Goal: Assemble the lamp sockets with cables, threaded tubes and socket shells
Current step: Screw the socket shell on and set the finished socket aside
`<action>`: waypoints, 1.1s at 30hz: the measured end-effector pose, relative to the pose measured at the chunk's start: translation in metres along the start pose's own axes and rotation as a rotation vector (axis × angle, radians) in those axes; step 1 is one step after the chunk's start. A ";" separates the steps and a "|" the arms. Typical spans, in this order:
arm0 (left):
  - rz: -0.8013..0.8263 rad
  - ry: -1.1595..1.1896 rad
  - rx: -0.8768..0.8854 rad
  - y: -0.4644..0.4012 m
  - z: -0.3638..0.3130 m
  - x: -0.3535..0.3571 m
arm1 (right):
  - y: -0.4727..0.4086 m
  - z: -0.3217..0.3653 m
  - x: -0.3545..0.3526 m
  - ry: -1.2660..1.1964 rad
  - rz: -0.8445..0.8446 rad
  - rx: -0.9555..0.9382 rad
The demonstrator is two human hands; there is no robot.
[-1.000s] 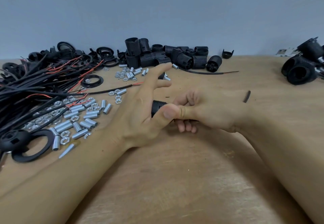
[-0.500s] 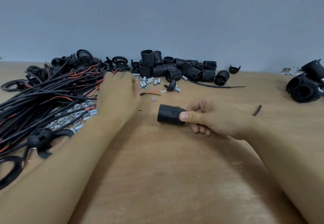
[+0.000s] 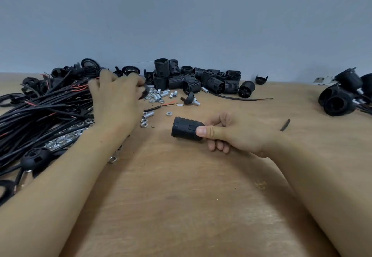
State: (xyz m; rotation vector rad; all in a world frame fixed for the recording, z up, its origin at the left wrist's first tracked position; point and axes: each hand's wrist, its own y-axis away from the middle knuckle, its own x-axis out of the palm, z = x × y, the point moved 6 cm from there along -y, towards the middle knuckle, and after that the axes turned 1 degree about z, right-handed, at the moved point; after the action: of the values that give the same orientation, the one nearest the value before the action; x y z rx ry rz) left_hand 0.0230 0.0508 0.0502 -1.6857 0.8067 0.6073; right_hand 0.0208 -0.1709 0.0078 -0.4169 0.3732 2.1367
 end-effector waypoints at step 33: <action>0.427 1.462 -0.288 0.034 -0.046 0.036 | 0.008 0.017 -0.040 0.335 -0.560 -0.366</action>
State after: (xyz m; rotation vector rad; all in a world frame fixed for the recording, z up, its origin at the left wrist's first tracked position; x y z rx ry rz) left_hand 0.0189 -0.0063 0.0141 -2.1162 2.2047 -0.4193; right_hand 0.0332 -0.1976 0.0410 -0.9740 0.0313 1.5777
